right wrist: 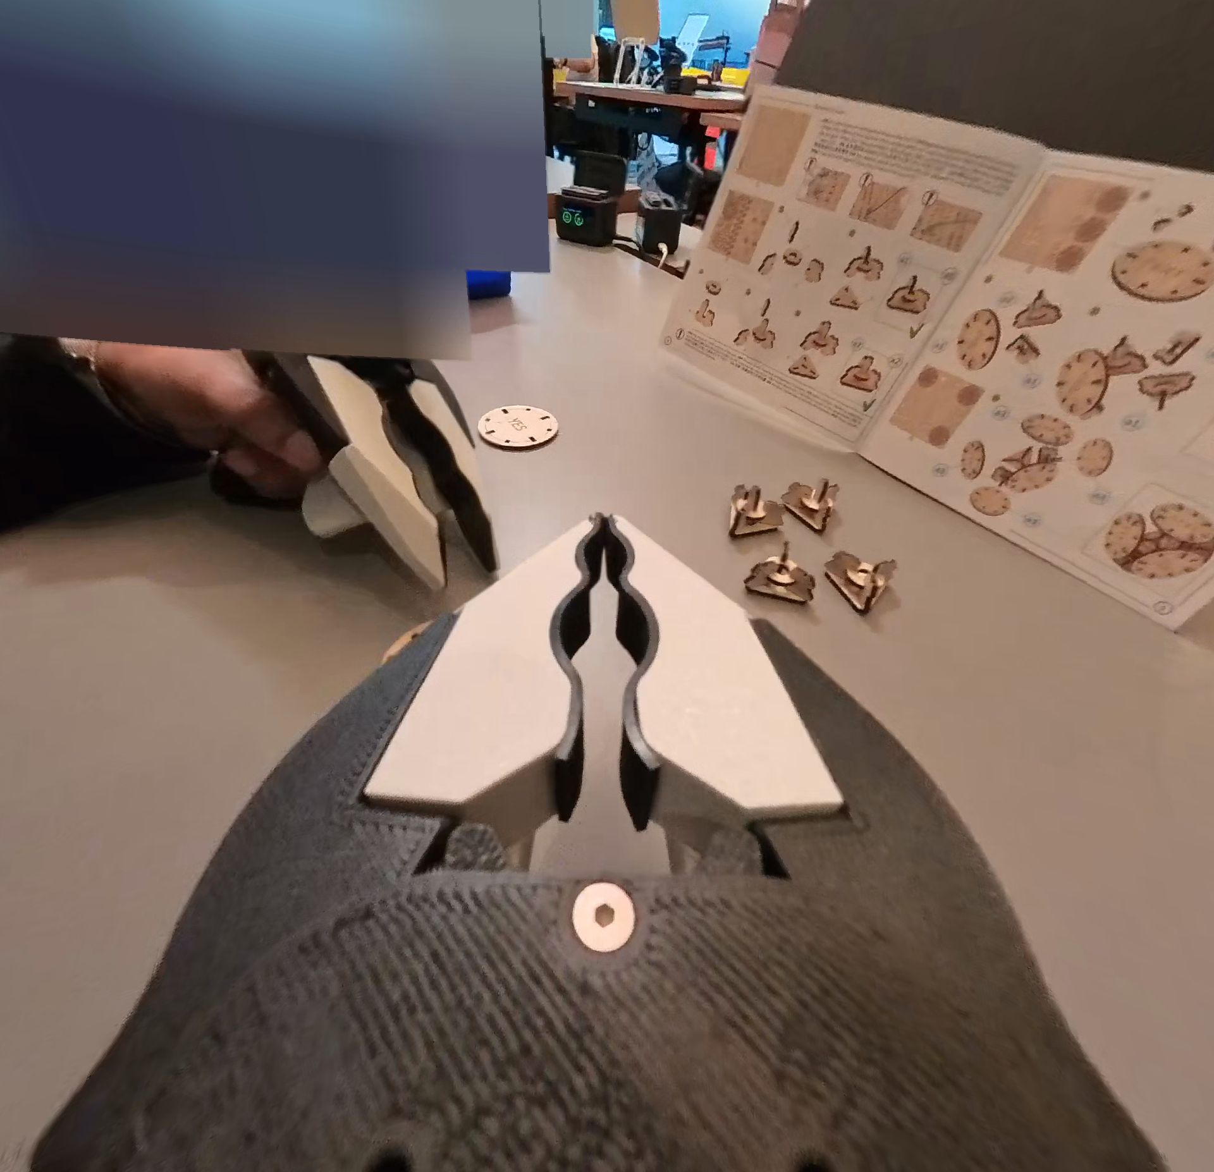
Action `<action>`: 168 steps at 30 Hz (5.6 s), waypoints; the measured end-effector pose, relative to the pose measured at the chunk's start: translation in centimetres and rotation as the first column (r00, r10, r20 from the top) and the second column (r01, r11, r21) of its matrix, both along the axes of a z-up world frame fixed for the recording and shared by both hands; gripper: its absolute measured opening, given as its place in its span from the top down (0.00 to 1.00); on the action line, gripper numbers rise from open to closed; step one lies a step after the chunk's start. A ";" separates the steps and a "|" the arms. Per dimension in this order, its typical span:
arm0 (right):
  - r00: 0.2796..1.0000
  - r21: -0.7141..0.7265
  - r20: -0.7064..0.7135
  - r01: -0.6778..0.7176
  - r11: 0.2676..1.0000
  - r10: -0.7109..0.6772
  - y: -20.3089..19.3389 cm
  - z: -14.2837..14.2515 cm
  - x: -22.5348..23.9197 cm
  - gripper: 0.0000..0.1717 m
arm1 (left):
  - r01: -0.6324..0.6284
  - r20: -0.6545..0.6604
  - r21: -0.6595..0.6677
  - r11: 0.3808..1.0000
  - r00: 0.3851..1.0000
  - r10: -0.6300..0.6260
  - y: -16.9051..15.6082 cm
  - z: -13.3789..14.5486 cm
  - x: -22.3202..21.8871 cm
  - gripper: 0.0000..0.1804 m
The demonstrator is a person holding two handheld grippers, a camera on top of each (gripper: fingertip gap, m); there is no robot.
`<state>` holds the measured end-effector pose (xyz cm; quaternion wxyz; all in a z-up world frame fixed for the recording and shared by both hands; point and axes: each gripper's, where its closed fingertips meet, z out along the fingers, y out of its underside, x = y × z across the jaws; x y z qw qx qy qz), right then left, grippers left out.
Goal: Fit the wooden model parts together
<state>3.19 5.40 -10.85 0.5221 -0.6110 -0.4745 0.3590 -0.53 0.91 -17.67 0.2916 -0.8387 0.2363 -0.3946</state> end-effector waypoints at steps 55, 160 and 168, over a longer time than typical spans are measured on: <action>0.897 -0.199 0.427 -0.027 0.980 0.112 -1.6 -7.6 -0.2 1.00 | 0.254 -0.399 0.283 0.925 0.908 -0.127 -3.5 -1.4 1.9 1.00; 0.857 0.039 0.486 -0.220 0.975 0.173 -4.9 -7.4 -4.0 1.00 | 0.044 -0.156 0.036 0.998 0.987 -0.038 -1.6 -1.3 0.8 1.00; 0.884 0.069 0.435 -0.222 0.973 0.171 -4.9 -5.9 -3.8 1.00 | 0.044 -0.155 0.035 0.998 0.987 -0.038 -1.7 -1.3 0.8 1.00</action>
